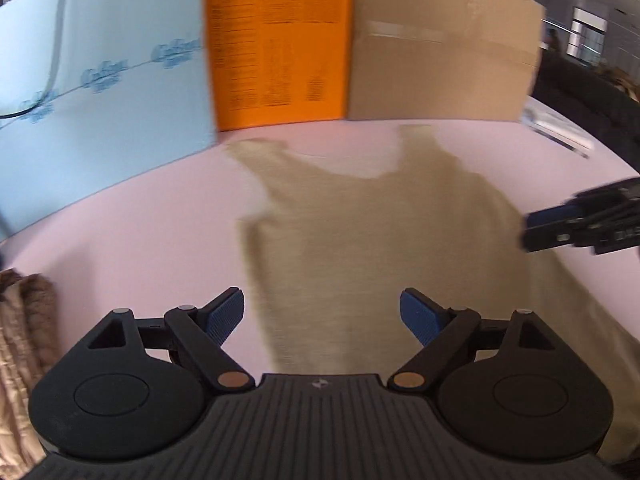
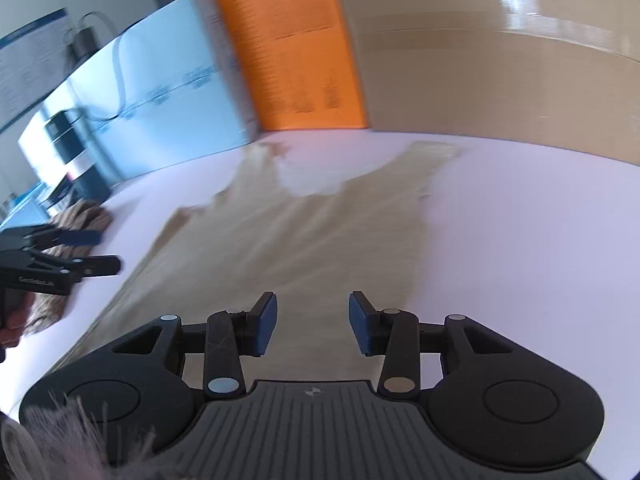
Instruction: Fold clothes
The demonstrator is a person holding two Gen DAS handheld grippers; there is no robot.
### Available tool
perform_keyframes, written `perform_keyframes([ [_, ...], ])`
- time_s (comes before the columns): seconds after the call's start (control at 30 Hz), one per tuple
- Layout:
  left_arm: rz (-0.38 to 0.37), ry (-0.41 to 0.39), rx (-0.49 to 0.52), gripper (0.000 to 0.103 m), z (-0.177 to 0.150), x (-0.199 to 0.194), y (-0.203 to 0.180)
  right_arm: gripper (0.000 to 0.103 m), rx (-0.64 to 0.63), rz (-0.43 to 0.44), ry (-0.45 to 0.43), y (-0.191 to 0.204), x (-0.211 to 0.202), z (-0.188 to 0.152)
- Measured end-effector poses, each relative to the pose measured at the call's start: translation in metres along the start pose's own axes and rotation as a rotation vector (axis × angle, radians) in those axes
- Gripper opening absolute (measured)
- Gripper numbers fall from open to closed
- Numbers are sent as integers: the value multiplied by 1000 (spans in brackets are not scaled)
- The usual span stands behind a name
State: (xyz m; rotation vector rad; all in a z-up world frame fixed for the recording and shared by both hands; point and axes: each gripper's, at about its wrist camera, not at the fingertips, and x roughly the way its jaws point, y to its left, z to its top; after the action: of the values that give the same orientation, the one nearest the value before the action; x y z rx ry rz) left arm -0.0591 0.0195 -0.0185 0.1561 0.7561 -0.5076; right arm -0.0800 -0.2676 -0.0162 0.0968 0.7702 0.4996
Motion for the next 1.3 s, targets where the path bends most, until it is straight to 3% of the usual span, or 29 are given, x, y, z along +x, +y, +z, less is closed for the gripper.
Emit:
perform_keyframes([
  [0.07,-115,61,82,84,-3,9,-19,37,-87,37,68,18,15,-4],
  [0.1,-131,95,125,84,-6,13,-25,37,-130,32,104,25,19,-7],
  [0.2,-67,187,224,86,-26,14,-22,38,-238,-1,151,34,6,-24],
  [0.37,13,200,103,89,-54,-27,17,40,-231,-48,209,27,-33,-49],
  [0.43,57,200,61,87,-61,-43,25,42,-201,-76,189,28,-48,-53],
  [0.5,75,172,40,87,-63,-60,22,47,-186,-46,143,37,-61,-58],
  [0.53,57,158,42,87,-64,-65,17,52,-201,-28,128,46,-65,-61],
  [0.63,-5,153,116,87,-71,-72,-7,53,-270,65,111,72,-74,-73],
  [0.77,7,194,197,88,-92,-69,-25,56,-216,133,195,72,-79,-94],
  [0.93,57,223,-13,88,-104,-84,-1,63,-149,123,254,46,-108,-120],
  [1.03,126,262,-70,88,-105,-94,3,82,-100,74,267,38,-123,-127],
  [1.3,236,379,-280,88,-96,-92,4,84,51,76,188,28,-127,-130],
])
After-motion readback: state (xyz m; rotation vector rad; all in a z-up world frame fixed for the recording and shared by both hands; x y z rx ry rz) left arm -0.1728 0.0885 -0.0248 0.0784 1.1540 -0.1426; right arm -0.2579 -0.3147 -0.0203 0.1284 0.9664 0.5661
